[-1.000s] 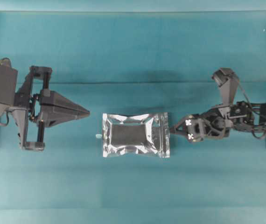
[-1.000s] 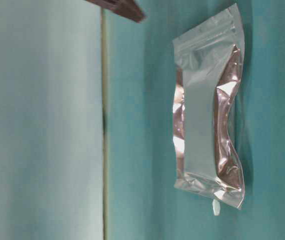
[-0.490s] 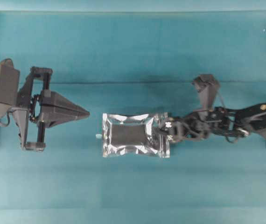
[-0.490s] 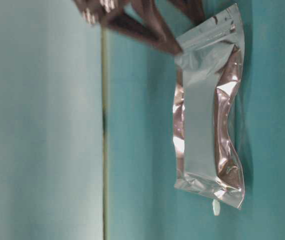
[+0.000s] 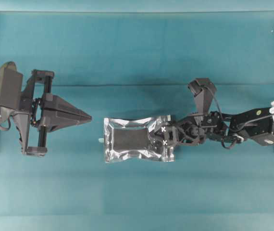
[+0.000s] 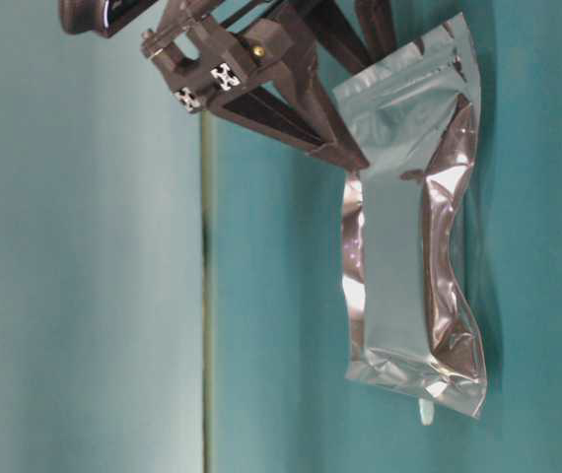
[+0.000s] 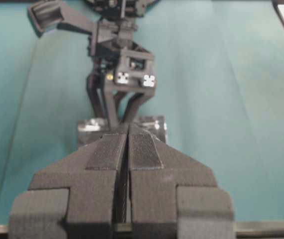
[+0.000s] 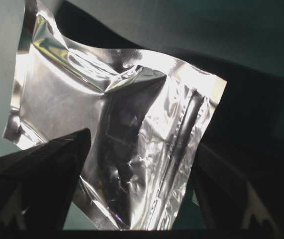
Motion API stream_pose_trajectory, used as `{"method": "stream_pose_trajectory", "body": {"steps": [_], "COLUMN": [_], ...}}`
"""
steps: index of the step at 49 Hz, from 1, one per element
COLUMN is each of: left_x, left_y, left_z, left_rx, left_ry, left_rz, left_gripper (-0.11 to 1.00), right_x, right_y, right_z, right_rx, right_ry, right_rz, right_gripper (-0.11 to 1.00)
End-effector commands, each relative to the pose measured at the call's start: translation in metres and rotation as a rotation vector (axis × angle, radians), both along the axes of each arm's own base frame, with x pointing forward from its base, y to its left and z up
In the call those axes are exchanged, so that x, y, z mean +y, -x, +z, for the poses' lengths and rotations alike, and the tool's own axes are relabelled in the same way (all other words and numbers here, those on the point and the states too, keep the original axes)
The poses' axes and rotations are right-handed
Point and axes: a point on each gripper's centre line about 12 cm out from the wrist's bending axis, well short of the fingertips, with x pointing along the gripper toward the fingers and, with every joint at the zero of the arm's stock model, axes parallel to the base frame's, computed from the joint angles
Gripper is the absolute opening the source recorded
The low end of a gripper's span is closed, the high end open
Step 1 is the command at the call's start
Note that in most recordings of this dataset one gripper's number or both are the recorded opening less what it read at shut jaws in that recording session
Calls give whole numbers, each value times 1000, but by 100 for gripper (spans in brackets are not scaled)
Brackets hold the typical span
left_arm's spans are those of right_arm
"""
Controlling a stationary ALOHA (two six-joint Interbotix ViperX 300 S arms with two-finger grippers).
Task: Hand over the silver zip bag and make it stand upright.
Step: 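Lift the bag with the right gripper and rotate it to hang vertically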
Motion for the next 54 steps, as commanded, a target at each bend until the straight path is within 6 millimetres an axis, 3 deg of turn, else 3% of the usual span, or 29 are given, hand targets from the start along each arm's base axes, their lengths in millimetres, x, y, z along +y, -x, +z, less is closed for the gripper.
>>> {"method": "stream_pose_trajectory", "body": {"steps": [1, 6, 16, 22, 27, 41, 54], "left_x": [1, 1, 1, 1, 1, 1, 1], "left_y": [-2, -2, -2, -2, -1, -1, 2], "left_z": [7, 8, 8, 8, 7, 6, 2], "left_rx": [-23, -25, -25, -25, -23, -20, -11], "left_ry": [-4, -4, -4, -4, -4, -4, -3], "left_rz": [2, 2, 3, 3, 3, 3, 3], "left_gripper": [-8, -8, -8, -8, -8, -8, -8], "right_x": [7, 7, 8, 8, 6, -4, -13], "right_y": [-3, 0, 2, 0, -1, -4, -15], "right_z": [-4, -6, -4, 5, 19, 68, 122], "right_rx": [8, 17, 16, -10, -41, -32, 119], "right_ry": [-3, -3, 2, 8, 18, 69, 159], "right_rz": [17, 21, 30, 36, 48, 142, 396], "right_gripper": [93, 80, 27, 6, 0, -1, -1]}}
